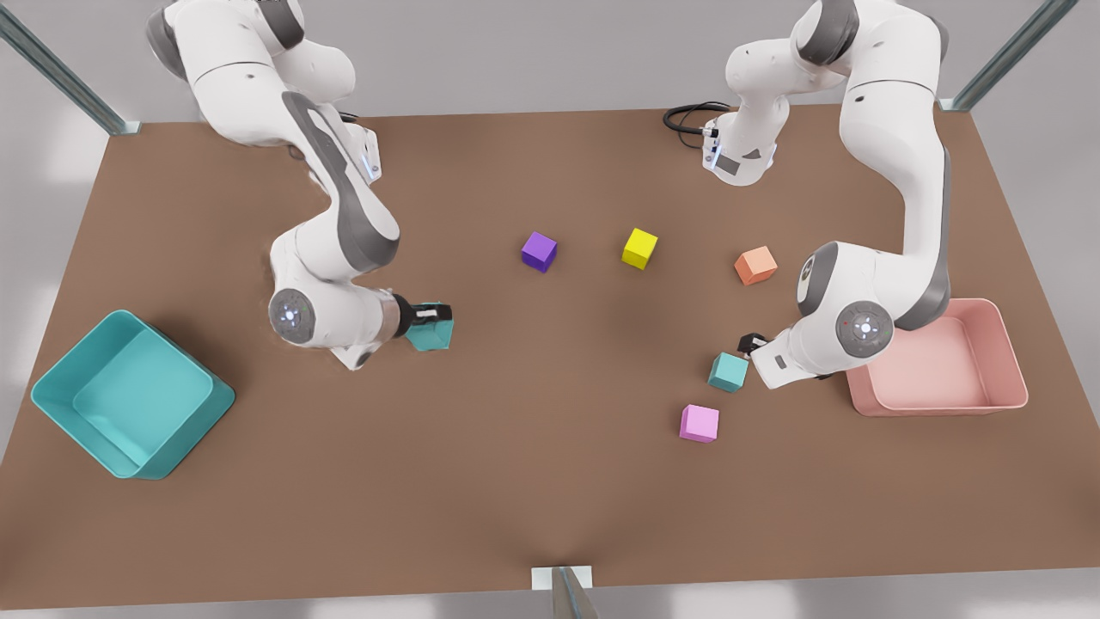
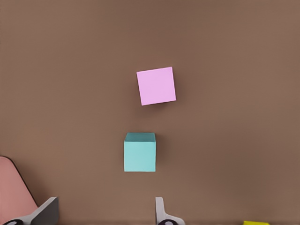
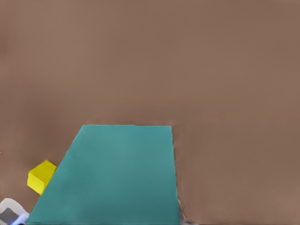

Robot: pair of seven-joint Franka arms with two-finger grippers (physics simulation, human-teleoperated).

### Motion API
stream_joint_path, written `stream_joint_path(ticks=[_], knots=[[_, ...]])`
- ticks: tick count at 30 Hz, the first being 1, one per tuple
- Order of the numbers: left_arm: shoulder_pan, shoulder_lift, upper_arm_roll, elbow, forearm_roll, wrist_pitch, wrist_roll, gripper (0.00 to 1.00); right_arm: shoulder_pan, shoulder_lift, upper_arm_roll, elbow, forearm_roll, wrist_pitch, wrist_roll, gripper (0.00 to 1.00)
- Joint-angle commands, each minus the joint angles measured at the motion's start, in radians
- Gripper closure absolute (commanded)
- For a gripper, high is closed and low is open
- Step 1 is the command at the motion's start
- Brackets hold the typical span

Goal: Stack the two blue cubes on top of each other

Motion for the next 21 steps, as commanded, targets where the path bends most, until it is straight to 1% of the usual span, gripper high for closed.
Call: stream_joint_path(ticks=[1,3,4,6,8,10,11,12,14,16,19,20,21], knots=[[0.000,-0.001,0.000,-0.001,0.001,0.007,-0.013,0.00,0.159,0.086,0.010,0.163,-0.019,-0.177,0.244,0.79],[0.000,-0.001,0.000,-0.001,0.000,0.005,-0.013,0.00,0.313,0.214,0.010,0.360,-0.022,-0.166,0.251,0.79],[-0.002,-0.003,0.000,-0.001,0.000,0.004,-0.016,0.00,0.357,0.267,0.008,0.400,-0.022,-0.103,0.257,0.79],[0.000,-0.004,-0.002,-0.001,0.000,0.002,-0.016,0.00,0.380,0.375,-0.003,0.401,-0.033,0.084,0.254,0.79],[-0.002,-0.001,0.000,-0.001,0.000,0.004,-0.016,0.00,0.374,0.451,-0.007,0.403,-0.057,0.222,0.249,0.79],[-0.002,0.013,0.000,-0.028,0.001,0.045,-0.015,0.00,0.394,0.534,-0.024,0.487,-0.066,0.265,0.248,0.79],[0.006,0.007,0.000,-0.112,0.032,0.135,-0.013,0.00,0.397,0.553,-0.024,0.500,-0.078,0.290,0.246,0.79],[0.012,0.004,0.000,-0.151,0.052,0.166,-0.013,0.00,0.405,0.573,-0.023,0.500,-0.106,0.331,0.246,0.79],[0.002,0.020,-0.002,-0.152,0.052,0.186,-0.008,0.00,0.439,0.620,-0.024,0.501,-0.108,0.425,0.249,0.79],[-0.009,0.063,-0.002,-0.145,0.052,0.211,-0.013,0.00,0.466,0.660,-0.050,0.501,-0.108,0.495,0.248,0.79],[-0.022,0.093,0.000,-0.142,0.052,0.215,-0.015,0.00,0.466,0.692,-0.055,0.501,-0.129,0.543,0.244,0.79],[-0.022,0.099,0.000,-0.142,0.052,0.215,-0.015,0.00,0.465,0.692,-0.058,0.500,-0.128,0.555,0.229,0.70],[-0.022,0.099,0.000,-0.142,0.052,0.214,-0.015,0.00,0.463,0.698,-0.056,0.500,-0.128,0.573,0.225,0.53]])
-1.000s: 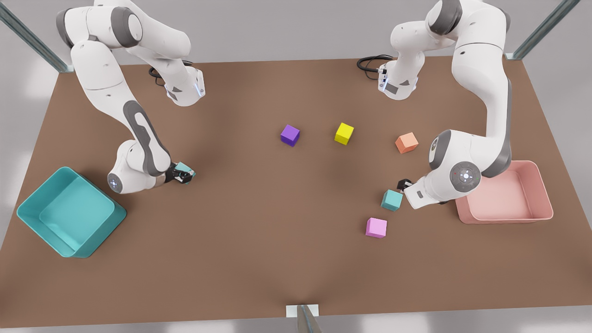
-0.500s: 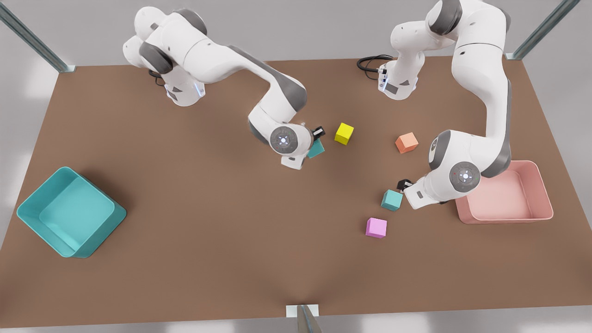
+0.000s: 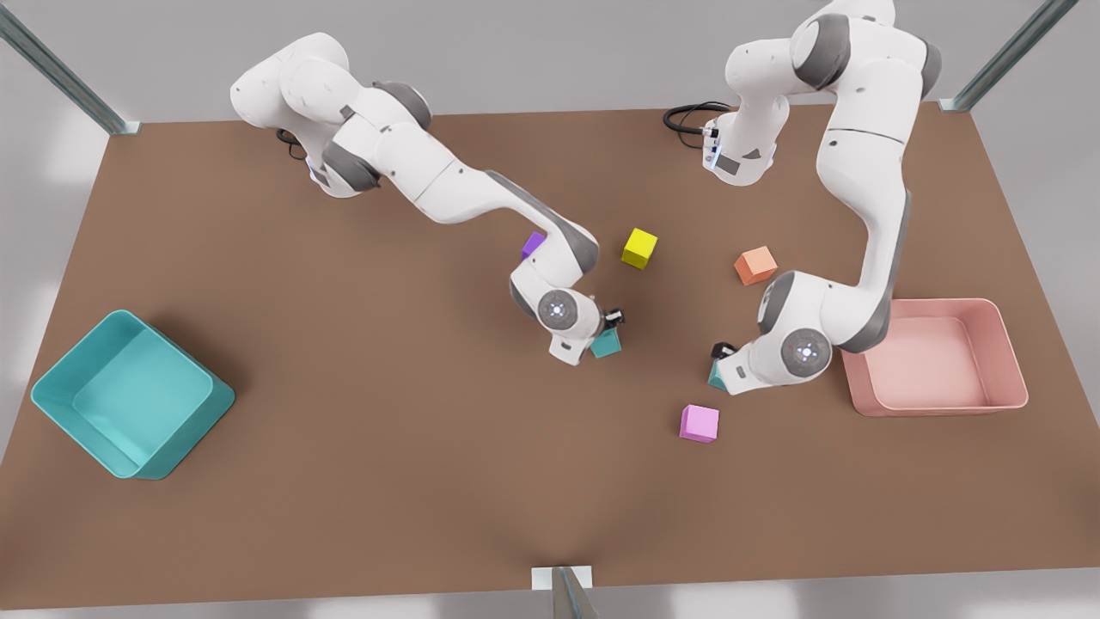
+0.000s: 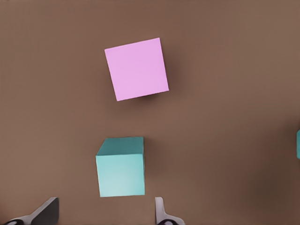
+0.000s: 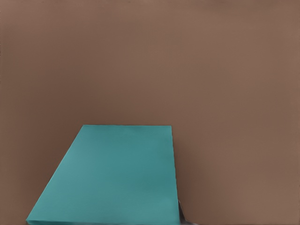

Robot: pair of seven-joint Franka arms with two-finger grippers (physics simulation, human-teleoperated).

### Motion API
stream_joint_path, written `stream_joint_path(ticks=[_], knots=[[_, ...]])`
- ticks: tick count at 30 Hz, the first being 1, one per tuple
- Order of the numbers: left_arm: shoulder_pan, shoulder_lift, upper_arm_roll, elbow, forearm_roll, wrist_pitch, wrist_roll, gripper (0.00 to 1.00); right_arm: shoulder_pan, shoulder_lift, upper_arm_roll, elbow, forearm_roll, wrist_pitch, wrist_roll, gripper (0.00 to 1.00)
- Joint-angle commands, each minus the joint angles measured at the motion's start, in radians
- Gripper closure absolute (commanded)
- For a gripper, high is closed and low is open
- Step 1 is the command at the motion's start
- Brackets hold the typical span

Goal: Stack the two blue cubes on top of each other

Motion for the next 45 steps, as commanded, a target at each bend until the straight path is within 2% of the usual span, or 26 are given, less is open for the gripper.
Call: stream_joint_path(ticks=[1,2,7,9,11,12,14,15,16,17,18,19,21,23,24,26,34,35,36,37,40,43,45], knots=[[-0.001,0.014,0.000,0.000,0.003,0.039,-0.006,0.00,-0.002,0.003,0.000,0.000,-0.034,0.107,0.092,0.22],[-0.001,0.023,0.000,0.000,0.003,0.039,-0.006,0.00,-0.002,0.001,0.000,0.000,-0.035,0.109,0.081,0.00],[0.002,0.055,0.003,0.000,0.013,0.062,-0.006,0.00,-0.009,-0.023,0.011,-0.001,-0.035,0.092,0.064,0.00],[0.002,0.063,0.006,-0.001,0.023,0.068,-0.006,0.00,-0.020,-0.114,0.012,-0.007,-0.034,-0.040,0.063,0.00],[0.002,0.081,0.007,-0.007,0.026,0.097,-0.009,0.00,-0.057,-0.284,0.002,-0.009,-0.028,-0.373,-0.045,0.00],[0.001,0.092,0.009,-0.007,0.026,0.107,-0.011,0.00,-0.115,-0.408,-0.001,-0.009,-0.031,-0.635,-0.095,0.00],[0.004,0.090,0.007,-0.010,0.026,0.107,-0.011,0.00,-0.363,-0.735,-0.006,-0.007,-0.060,-1.086,-0.083,0.00],[0.010,0.078,0.007,-0.036,0.045,0.126,-0.012,0.00,-0.557,-0.782,-0.001,-0.020,-0.258,-1.145,-0.155,0.00],[0.019,0.069,0.009,-0.078,0.051,0.171,-0.012,0.00,-0.735,-0.790,-0.003,-0.088,-0.319,-1.152,-0.260,0.00],[0.018,0.067,0.009,-0.079,0.051,0.174,-0.015,0.00,-0.807,-0.841,-0.004,-0.248,-0.345,-1.041,-0.263,0.00],[0.015,0.067,0.009,-0.087,0.051,0.176,-0.035,0.00,-0.836,-0.951,-0.006,-0.632,-0.347,-0.658,-0.261,0.00],[0.015,0.069,0.009,-0.087,0.051,0.177,-0.040,0.00,-0.858,-0.945,-0.012,-0.708,-0.347,-0.545,-0.261,0.00],[0.016,0.067,0.009,-0.099,0.054,0.191,-0.042,0.00,-0.830,-0.913,-0.009,-0.708,-0.345,-0.511,-0.227,0.00],[0.018,0.072,0.009,-0.099,0.054,0.191,-0.043,0.00,-0.847,-0.917,-0.012,-0.783,-0.345,-0.481,-0.201,0.00],[0.016,0.075,0.009,-0.099,0.054,0.192,-0.049,0.00,-0.845,-0.973,-0.017,-0.857,-0.345,-0.448,-0.212,0.00],[0.010,0.086,0.010,-0.098,0.056,0.194,-0.065,0.00,-0.848,-0.901,-0.018,-0.865,-0.345,-0.401,-0.215,0.00],[0.016,0.116,0.015,-0.136,0.097,0.262,-0.065,0.00,-0.844,-0.930,-0.009,-0.777,-0.345,-0.421,-0.217,0.00],[0.016,0.116,0.014,-0.136,0.097,0.262,-0.065,0.03,-0.844,-0.917,-0.009,-0.770,-0.345,-0.421,-0.215,0.00],[0.016,0.116,0.014,-0.133,0.099,0.258,-0.065,0.16,-0.844,-0.908,-0.009,-0.765,-0.345,-0.416,-0.214,0.00],[0.013,0.116,0.014,-0.127,0.099,0.251,-0.061,0.25,-0.833,-0.910,-0.006,-0.764,-0.345,-0.421,-0.201,0.00],[0.016,0.098,0.014,-0.122,0.099,0.220,-0.058,0.29,-0.830,-0.901,-0.003,-0.750,-0.344,-0.419,-0.198,0.00],[0.006,0.021,0.003,-0.109,0.097,0.073,-0.086,0.30,-0.776,-0.893,-0.021,-0.750,-0.345,-0.413,-0.197,0.00],[0.002,-0.031,-0.068,-0.102,0.088,-0.034,-0.207,0.30,-0.789,-0.893,-0.029,-0.750,-0.345,-0.413,-0.198,0.00]])
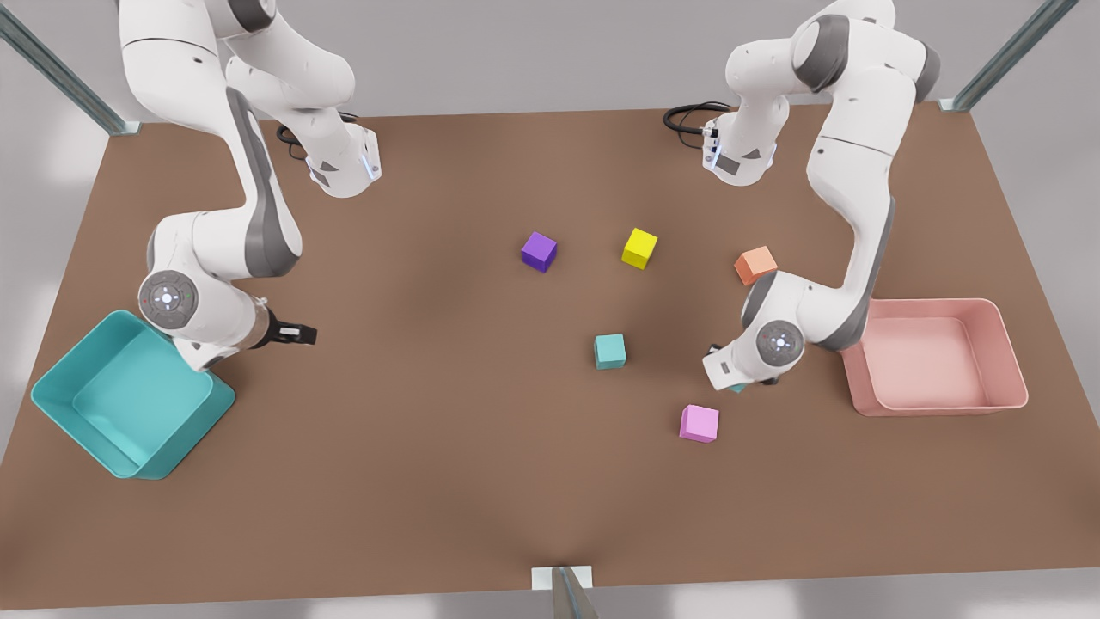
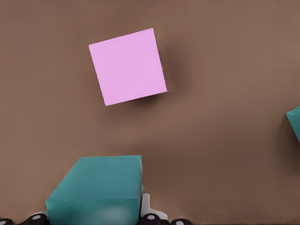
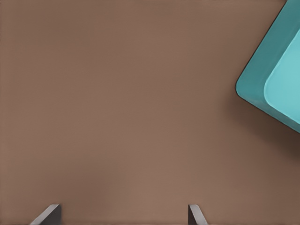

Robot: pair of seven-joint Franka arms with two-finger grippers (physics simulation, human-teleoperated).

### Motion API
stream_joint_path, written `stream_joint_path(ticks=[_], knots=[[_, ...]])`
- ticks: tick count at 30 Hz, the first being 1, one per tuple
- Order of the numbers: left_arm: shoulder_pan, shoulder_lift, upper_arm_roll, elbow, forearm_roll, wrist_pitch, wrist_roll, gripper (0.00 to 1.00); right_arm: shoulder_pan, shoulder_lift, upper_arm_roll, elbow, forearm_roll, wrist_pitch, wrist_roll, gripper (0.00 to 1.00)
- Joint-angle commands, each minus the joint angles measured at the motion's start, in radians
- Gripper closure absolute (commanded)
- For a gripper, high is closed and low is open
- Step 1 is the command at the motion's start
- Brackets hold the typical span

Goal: Stack the two blue cubes on top of each other

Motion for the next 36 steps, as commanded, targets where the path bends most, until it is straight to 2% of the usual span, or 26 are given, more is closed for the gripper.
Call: stream_joint_path(ticks=[1,5,7,8,11,17,19,36], knots=[[0.001,-0.030,-0.057,0.004,-0.009,-0.187,-0.197,0.30,-0.011,0.000,-0.001,0.001,0.000,0.004,-0.028,0.00],[-0.003,-0.030,-0.269,0.013,-0.014,-0.249,-0.533,0.30,-0.014,0.005,-0.001,0.021,0.002,-0.007,-0.028,0.00],[-0.019,-0.015,-0.322,0.058,-0.015,-0.272,-0.634,0.30,-0.012,0.005,-0.001,0.021,0.002,-0.005,-0.028,0.00],[-0.026,-0.006,-0.322,0.061,-0.015,-0.263,-0.655,0.30,-0.012,0.005,-0.001,0.021,0.002,-0.007,-0.028,0.00],[-0.103,0.080,-0.321,0.197,-0.023,-0.261,-0.767,0.30,-0.014,0.005,-0.001,0.022,0.002,-0.019,-0.030,0.00],[-0.145,0.200,-0.292,0.259,0.094,-0.250,-0.767,0.31,-0.015,0.014,-0.001,0.024,0.007,-0.021,-0.030,0.00],[-0.145,0.214,-0.276,0.250,0.114,-0.186,-0.766,0.31,-0.014,0.014,0.000,0.024,0.007,-0.021,-0.028,0.00],[-0.161,0.246,-0.272,0.249,0.121,-0.129,-0.815,0.31,-0.011,0.023,0.000,0.024,0.011,-0.019,-0.028,0.00]])
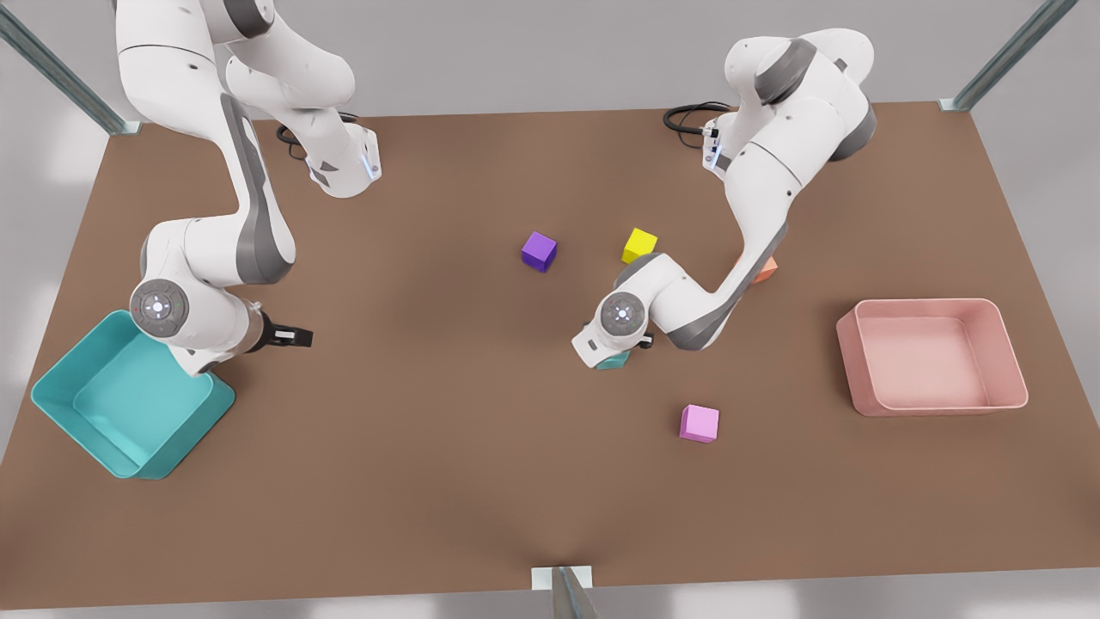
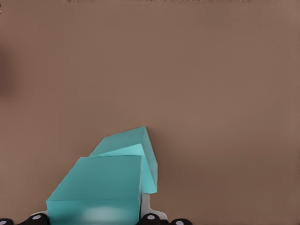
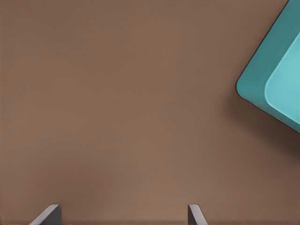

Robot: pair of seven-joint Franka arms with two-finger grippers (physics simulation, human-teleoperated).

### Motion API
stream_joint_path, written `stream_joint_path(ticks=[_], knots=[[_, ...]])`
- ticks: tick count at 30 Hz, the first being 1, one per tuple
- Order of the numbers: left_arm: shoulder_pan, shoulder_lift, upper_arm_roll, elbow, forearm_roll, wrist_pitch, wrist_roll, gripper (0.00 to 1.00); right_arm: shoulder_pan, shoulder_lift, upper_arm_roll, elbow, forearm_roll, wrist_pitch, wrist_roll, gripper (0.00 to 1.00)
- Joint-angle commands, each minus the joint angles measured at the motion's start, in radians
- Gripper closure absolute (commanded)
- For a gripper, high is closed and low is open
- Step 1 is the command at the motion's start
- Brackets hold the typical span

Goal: Stack the two blue cubes on top of each other

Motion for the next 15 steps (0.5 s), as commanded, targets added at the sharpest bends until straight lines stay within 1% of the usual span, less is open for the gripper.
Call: stream_joint_path(ticks=[1,3,4,8,10,12,13,15], knots=[[0.000,0.001,0.000,0.002,0.001,0.021,-0.150,0.31,-0.001,0.000,0.000,0.000,0.001,0.000,-0.005,0.00],[0.000,0.001,0.001,0.000,0.002,0.021,-0.150,0.30,-0.001,0.000,0.000,0.000,0.001,0.000,-0.005,0.00],[-0.006,0.001,0.001,-0.002,0.004,0.019,-0.150,0.00,0.001,0.000,0.000,0.000,0.001,0.000,-0.005,0.00],[-0.007,0.001,0.001,0.002,0.004,0.006,-0.144,0.00,-0.001,0.000,0.000,0.000,0.001,0.000,-0.004,0.00],[-0.008,-0.013,0.001,0.008,0.048,-0.068,-0.144,0.00,-0.001,0.000,0.000,0.000,0.001,0.000,-0.004,0.00],[-0.008,-0.046,-0.011,0.015,0.048,-0.111,-0.138,0.00,-0.001,-0.002,0.000,0.000,0.001,-0.002,-0.005,0.00],[-0.007,-0.068,-0.040,0.061,0.039,-0.204,-0.135,0.00,-0.001,-0.002,0.000,0.001,0.001,-0.002,-0.005,0.00],[0.003,-0.068,-0.100,0.210,0.021,-0.382,-0.135,0.00,-0.001,-0.003,0.000,0.001,0.002,-0.008,-0.005,0.00]])
